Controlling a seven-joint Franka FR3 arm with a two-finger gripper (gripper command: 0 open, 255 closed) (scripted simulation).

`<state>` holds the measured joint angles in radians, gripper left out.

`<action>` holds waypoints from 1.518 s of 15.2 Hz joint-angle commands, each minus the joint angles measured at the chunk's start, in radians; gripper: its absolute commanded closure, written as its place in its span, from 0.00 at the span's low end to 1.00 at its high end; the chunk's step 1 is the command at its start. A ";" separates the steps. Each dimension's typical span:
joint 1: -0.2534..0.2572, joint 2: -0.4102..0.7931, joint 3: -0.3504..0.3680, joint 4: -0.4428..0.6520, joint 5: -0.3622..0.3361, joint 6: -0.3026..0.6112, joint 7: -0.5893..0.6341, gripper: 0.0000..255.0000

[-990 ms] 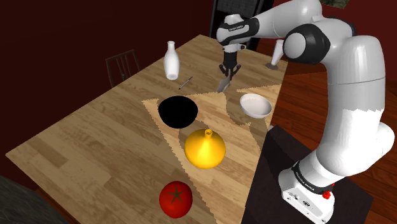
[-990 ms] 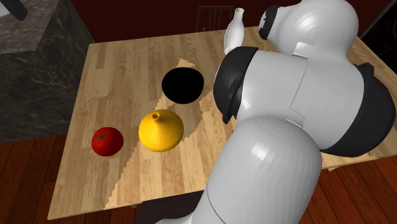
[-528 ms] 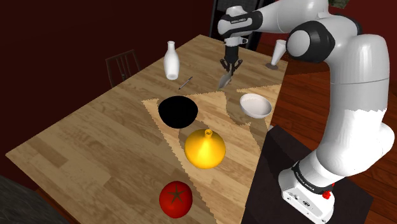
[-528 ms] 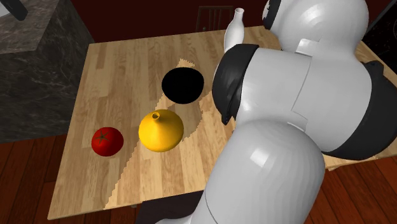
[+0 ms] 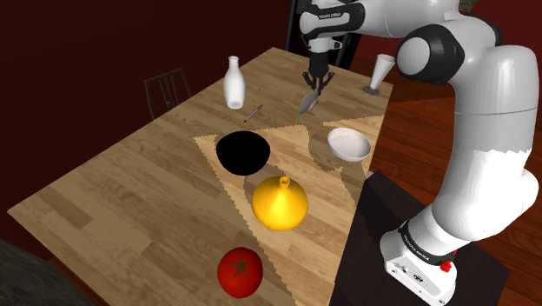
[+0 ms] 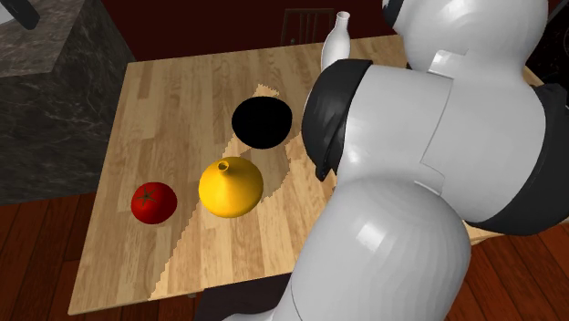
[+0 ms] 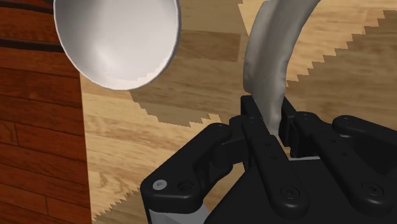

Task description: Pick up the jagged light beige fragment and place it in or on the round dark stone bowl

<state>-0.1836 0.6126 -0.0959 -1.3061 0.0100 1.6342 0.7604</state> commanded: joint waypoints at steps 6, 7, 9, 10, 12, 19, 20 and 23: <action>0.044 -0.055 0.015 -0.045 0.003 -0.011 0.055 1.00; 0.058 -0.069 0.020 -0.067 0.005 -0.004 0.073 1.00; 0.087 -0.095 0.032 -0.106 0.008 0.010 0.111 1.00; 0.101 -0.106 0.038 -0.123 0.010 0.016 0.131 1.00; 0.129 -0.125 0.051 -0.152 0.015 0.026 0.169 1.00; 0.226 -0.162 0.099 -0.209 0.032 0.048 0.306 1.00; 0.239 -0.163 0.106 -0.211 0.035 0.050 0.326 1.00; 0.280 -0.163 0.127 -0.210 0.043 0.053 0.385 1.00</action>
<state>0.0831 0.4588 0.0240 -1.5103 0.0500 1.6891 1.1246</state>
